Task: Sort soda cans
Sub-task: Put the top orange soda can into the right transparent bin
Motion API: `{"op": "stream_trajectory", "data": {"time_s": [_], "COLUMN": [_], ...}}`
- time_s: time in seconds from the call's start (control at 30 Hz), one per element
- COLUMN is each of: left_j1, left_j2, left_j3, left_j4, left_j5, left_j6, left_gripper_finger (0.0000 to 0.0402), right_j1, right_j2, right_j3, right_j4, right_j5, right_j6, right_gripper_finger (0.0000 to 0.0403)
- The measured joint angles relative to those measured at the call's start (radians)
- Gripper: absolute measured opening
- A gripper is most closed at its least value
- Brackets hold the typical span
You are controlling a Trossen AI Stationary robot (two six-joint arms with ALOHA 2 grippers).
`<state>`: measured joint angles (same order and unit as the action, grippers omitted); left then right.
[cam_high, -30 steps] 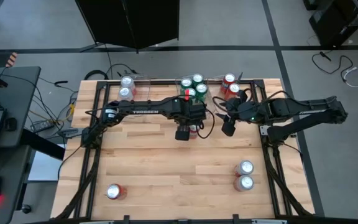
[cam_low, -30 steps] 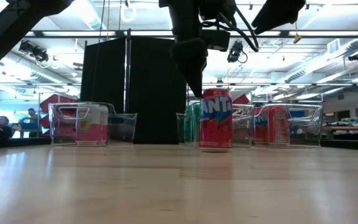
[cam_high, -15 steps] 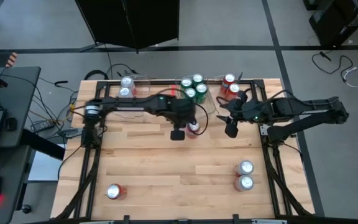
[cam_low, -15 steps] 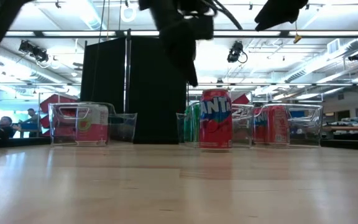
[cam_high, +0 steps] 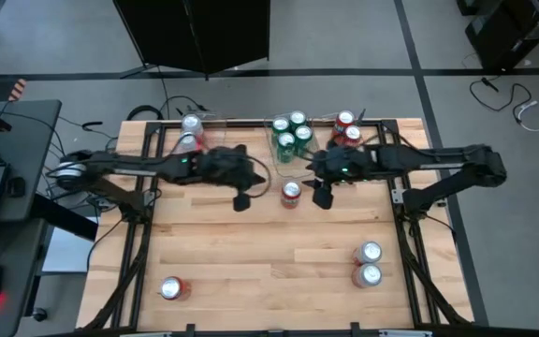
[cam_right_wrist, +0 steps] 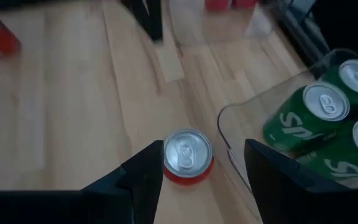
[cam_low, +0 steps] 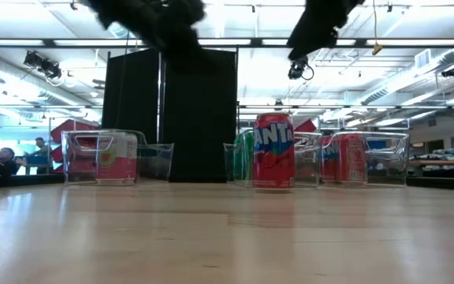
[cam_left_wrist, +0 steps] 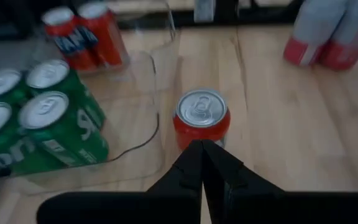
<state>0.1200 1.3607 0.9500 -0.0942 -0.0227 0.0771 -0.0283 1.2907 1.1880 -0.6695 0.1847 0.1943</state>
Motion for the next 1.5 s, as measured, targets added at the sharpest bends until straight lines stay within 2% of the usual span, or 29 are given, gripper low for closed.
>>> {"op": "stream_trajectory", "data": {"time_s": [0.2,0.4,0.57,0.8,1.13,1.5], "left_j1": [-0.001,-0.001,-0.001,-0.001,-0.001,-0.001], "left_j2": [-0.185,-0.325,-0.402,-0.446,-0.447,-0.447], "left_j3": [-0.198,-0.299,-0.361,-0.416,-0.433,-0.433], "left_j4": [0.138,0.122,0.127,0.126,0.127,0.119], "left_j5": [-0.007,-0.037,-0.039,-0.044,-0.051,-0.055], "left_j6": [-0.004,-0.004,-0.005,-0.007,-0.006,-0.005], "left_gripper_finger": [0.0011,0.0011,0.0011,0.0012,0.0012,0.0012], "right_j1": [-0.003,-0.015,-0.041,-0.065,-0.085,-0.088], "right_j2": [0.193,0.366,0.487,0.593,0.641,0.639], "right_j3": [0.199,0.371,0.465,0.528,0.531,0.531], "right_j4": [-0.204,-0.355,-0.448,-0.508,-0.513,-0.5], "right_j5": [-0.005,-0.072,-0.192,-0.183,-0.181,-0.189], "right_j6": [-0.099,-0.219,-0.25,-0.342,-0.381,-0.388], "right_gripper_finger": [0.0219,0.0269,0.0316,0.0346,0.0336,0.0278]}}
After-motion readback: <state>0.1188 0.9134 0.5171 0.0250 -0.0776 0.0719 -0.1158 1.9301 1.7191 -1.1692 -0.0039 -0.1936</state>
